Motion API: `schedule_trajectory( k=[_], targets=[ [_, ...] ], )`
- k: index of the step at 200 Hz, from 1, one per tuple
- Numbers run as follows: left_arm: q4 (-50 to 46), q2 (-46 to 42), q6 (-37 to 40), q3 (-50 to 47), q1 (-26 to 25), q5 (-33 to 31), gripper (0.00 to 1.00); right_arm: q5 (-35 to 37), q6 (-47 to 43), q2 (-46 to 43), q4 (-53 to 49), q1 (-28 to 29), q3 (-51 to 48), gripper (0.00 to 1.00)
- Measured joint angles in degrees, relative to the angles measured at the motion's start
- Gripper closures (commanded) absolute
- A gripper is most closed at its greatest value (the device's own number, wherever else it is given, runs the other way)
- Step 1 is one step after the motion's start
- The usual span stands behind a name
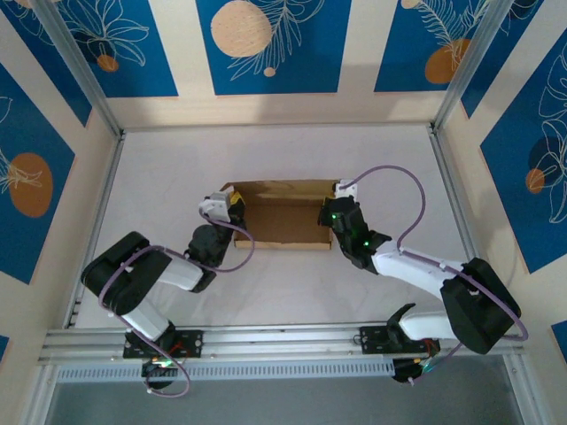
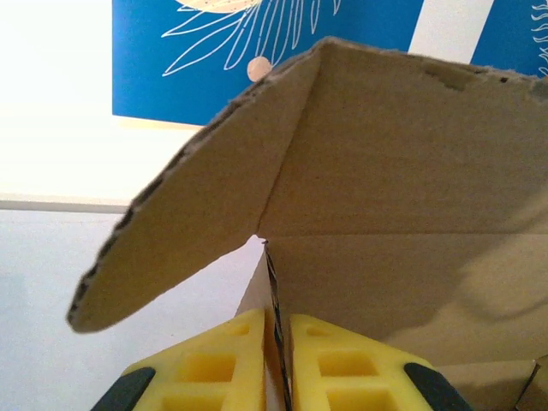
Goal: Fold the paper box
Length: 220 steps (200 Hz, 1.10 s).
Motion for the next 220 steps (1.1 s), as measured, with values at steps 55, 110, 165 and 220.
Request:
schedule_trajectory(
  k=[55, 110, 165, 220],
  targets=[
    [1.09, 0.0, 0.92, -2.1, -0.2, 0.28, 0.86, 0.59, -0.07, -3.48, 1.86, 2.25, -4.28, 0.97],
    [1.07, -0.55, 3.63, -3.28, -0.28, 0.28, 0.89, 0.39, 0.76, -5.16, 4.22, 2.99, -7.04, 0.88],
    [0.94, -0.55, 6.25, -4.83, -0.61, 0.94, 0.91, -0.87, 7.52, -5.2, 4.9, 3.5, -9.66, 0.87],
    [-0.79, -0.85, 9.44, -5.6, -1.14, 2.51, 0.93, -1.18, 11.96, -7.19, 4.52, 4.02, -12.04, 0.66]
  ],
)
